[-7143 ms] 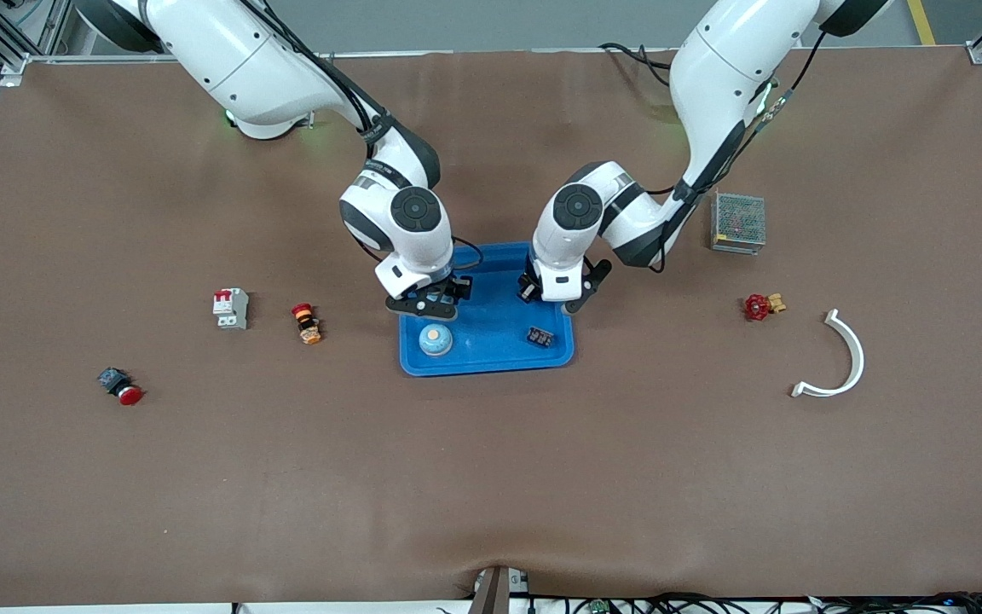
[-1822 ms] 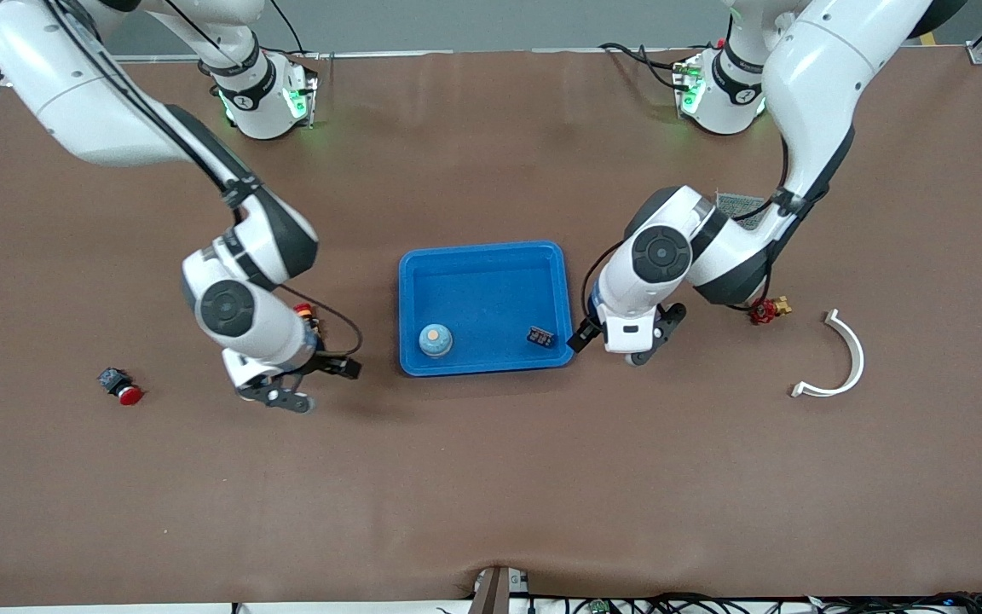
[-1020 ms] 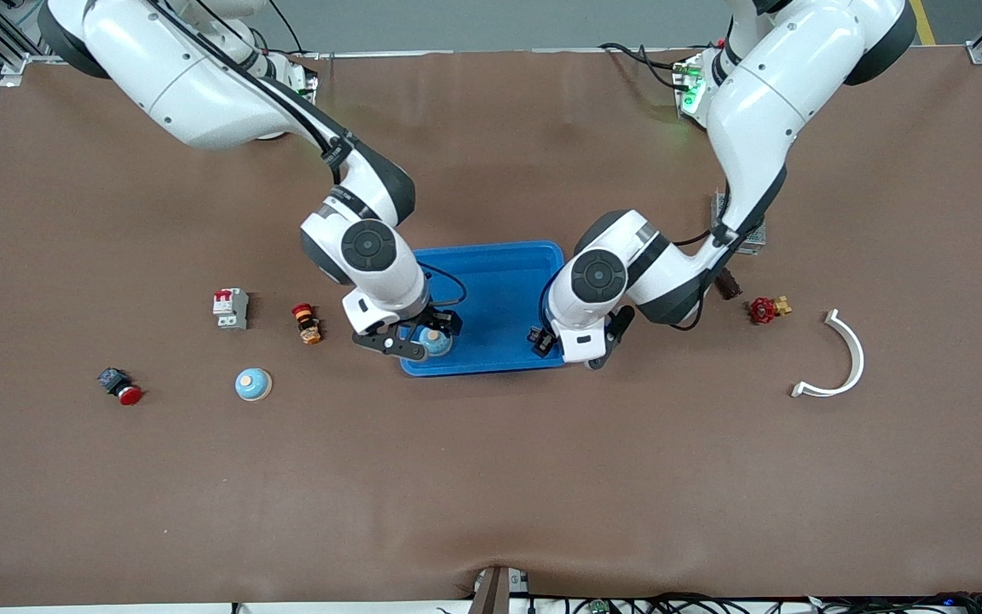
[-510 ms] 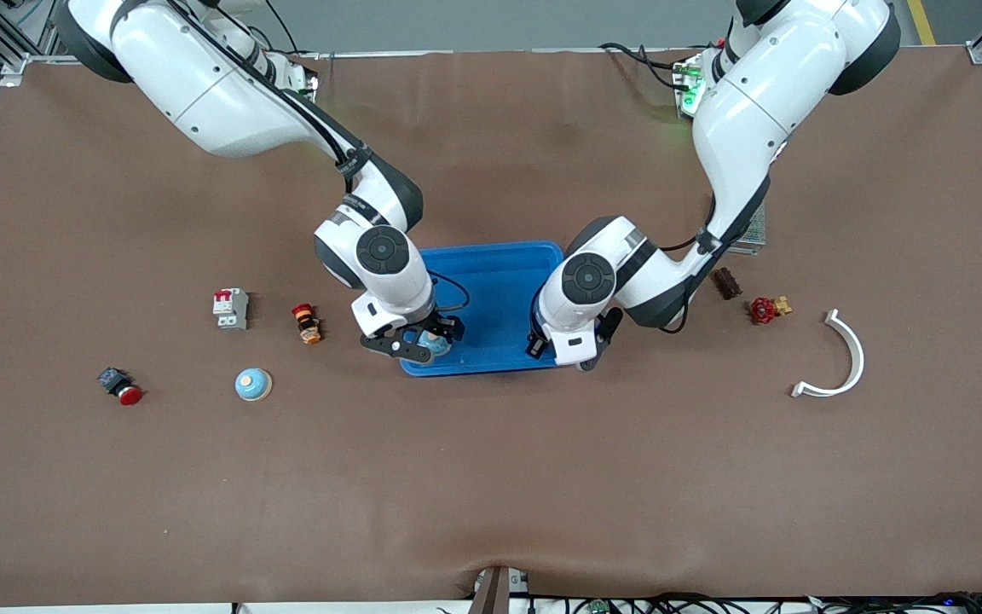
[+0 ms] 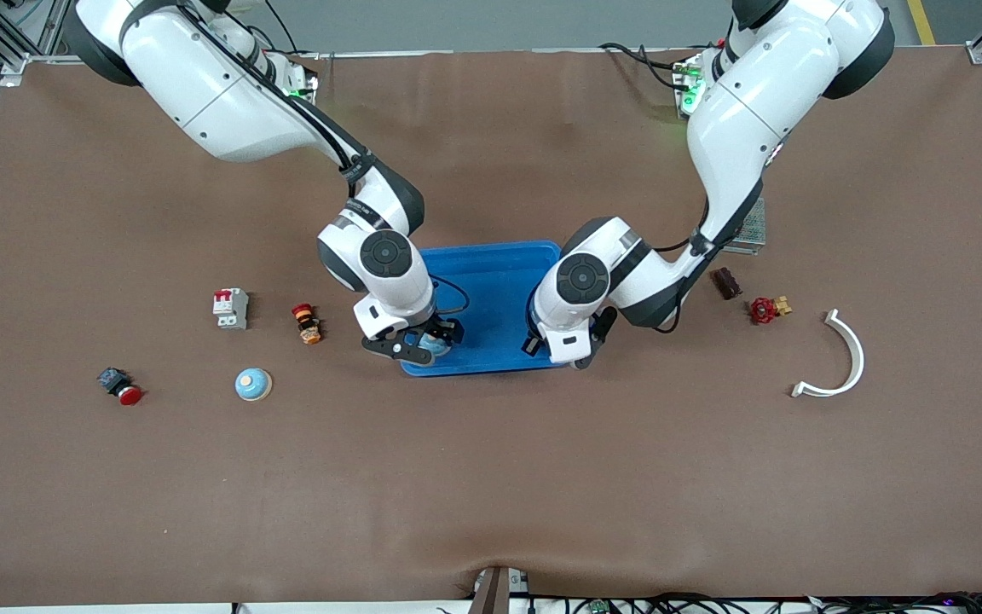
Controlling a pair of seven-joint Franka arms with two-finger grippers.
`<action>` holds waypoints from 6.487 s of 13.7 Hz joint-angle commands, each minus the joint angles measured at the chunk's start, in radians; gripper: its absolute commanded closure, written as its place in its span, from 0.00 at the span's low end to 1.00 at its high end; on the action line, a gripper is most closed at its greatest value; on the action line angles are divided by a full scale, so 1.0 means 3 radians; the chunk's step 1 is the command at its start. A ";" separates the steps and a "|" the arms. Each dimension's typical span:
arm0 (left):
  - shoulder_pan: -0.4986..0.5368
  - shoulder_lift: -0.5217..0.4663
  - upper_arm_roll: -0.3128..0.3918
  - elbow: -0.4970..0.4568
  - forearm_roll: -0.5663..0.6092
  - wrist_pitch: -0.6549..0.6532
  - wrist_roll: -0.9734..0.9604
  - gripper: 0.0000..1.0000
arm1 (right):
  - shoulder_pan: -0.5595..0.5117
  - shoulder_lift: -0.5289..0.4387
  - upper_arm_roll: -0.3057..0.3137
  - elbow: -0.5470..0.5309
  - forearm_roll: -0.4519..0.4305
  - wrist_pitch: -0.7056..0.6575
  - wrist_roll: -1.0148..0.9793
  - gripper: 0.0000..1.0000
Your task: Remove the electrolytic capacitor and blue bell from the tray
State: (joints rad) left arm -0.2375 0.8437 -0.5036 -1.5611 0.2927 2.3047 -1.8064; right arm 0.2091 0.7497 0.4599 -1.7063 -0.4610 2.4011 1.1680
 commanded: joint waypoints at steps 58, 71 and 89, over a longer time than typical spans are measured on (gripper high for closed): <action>0.2484 -0.0787 -0.0622 -0.0013 0.0804 -0.1458 0.3080 0.00 | -0.2701 -0.0218 0.0267 -0.0136 -0.0043 0.0019 -0.3403 1.00; 0.2515 -0.1564 -0.0781 0.0167 0.0350 -0.1945 0.4317 0.00 | -0.2896 -0.0213 0.0267 -0.0510 -0.0043 0.0137 -0.3408 1.00; 0.0879 -0.3042 0.1489 -0.0451 -0.0848 -0.2237 0.5909 0.00 | -0.3315 -0.0515 0.1560 0.0727 -0.0033 -0.2142 -0.3163 0.00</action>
State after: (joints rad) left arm 0.0498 -0.0070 -0.0732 -1.6393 0.0533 1.6342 -0.0523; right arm -0.7747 0.5855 0.8754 -1.5632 -0.4608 1.8564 0.1740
